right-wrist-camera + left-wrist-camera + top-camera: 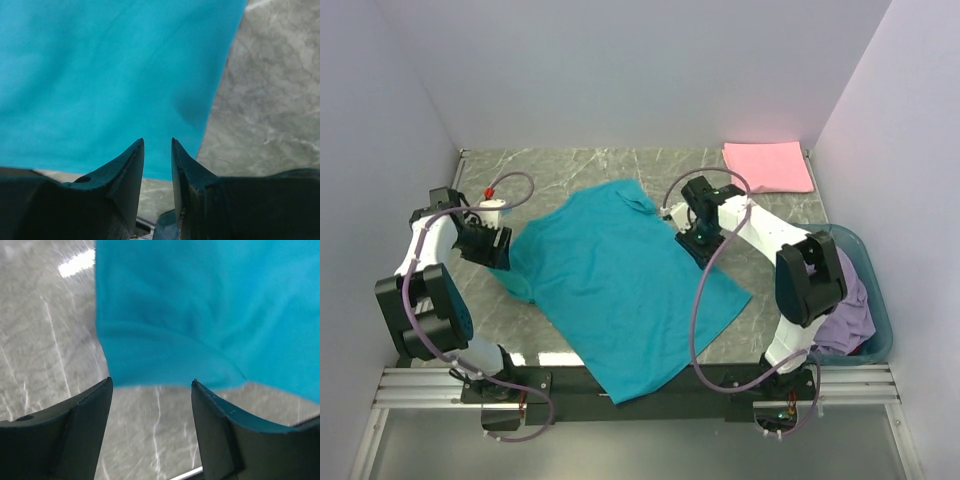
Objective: Fold and stack the t-shirts
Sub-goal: Flatten the tshirt out
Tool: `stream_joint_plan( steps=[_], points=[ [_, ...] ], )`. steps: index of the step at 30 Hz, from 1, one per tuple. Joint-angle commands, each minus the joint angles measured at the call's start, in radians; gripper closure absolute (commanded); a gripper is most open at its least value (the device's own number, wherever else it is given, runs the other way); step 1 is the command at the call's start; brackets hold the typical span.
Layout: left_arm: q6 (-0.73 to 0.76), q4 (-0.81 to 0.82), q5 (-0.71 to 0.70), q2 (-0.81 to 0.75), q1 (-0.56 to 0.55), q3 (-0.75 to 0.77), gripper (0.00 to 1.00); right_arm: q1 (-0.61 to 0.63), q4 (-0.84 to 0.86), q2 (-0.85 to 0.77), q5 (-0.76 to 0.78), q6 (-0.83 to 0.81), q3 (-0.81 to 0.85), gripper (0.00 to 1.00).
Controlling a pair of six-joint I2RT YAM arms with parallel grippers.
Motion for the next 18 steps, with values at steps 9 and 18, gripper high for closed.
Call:
stream_joint_plan(
  steps=[9,18],
  points=[
    [0.086,-0.048,0.076,-0.037,-0.071,0.065,0.39,0.02,0.173,0.305,0.259,-0.039,0.117,0.82],
    [-0.034,0.118,0.024,0.165,-0.177,0.095,0.55,0.02,0.178,0.483,0.411,-0.076,0.389,0.85]
  ],
)
